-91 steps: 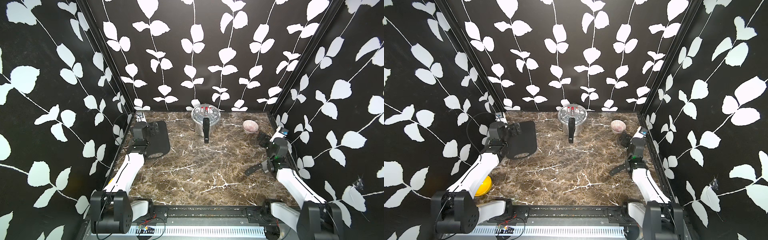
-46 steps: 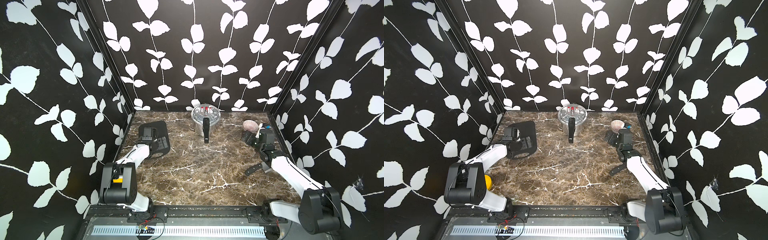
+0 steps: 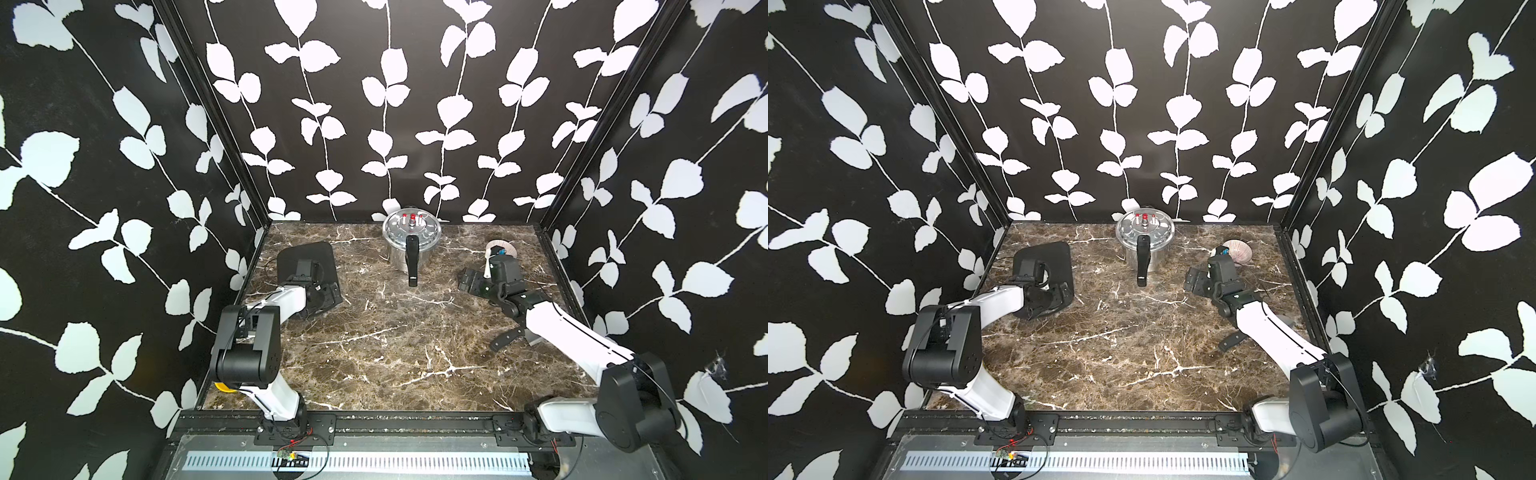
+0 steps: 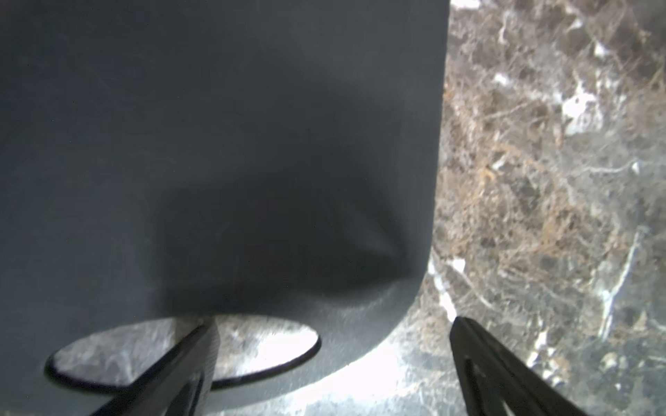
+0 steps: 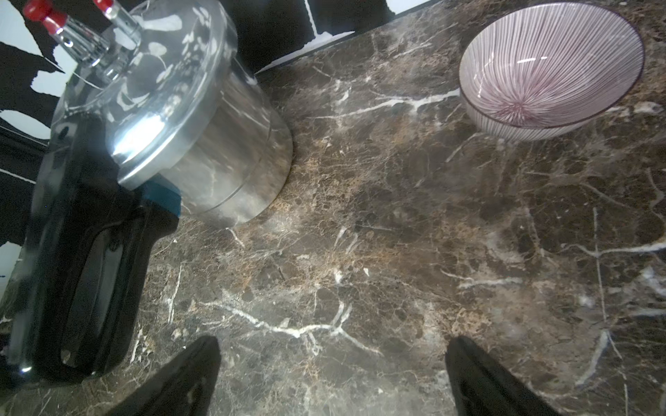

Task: Align the knife with the edge of the cutting board
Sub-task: Move the work surface to the center of the board.

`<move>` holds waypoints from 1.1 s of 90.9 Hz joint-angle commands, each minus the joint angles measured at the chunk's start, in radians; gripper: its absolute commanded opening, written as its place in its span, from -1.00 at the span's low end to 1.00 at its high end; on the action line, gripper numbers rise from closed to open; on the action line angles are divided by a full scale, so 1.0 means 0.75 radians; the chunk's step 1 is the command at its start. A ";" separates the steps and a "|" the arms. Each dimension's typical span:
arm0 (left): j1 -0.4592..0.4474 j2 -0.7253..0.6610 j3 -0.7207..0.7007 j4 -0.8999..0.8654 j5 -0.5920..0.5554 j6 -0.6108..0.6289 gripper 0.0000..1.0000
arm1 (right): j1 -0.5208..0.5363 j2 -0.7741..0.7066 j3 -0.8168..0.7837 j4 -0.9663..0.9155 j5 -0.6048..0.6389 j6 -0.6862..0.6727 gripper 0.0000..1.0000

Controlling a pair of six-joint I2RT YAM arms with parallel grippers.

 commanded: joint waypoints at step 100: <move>-1.196 -0.411 -0.295 -0.343 -0.412 -0.739 0.97 | 0.159 -0.209 -0.178 -0.088 -0.119 -0.086 0.99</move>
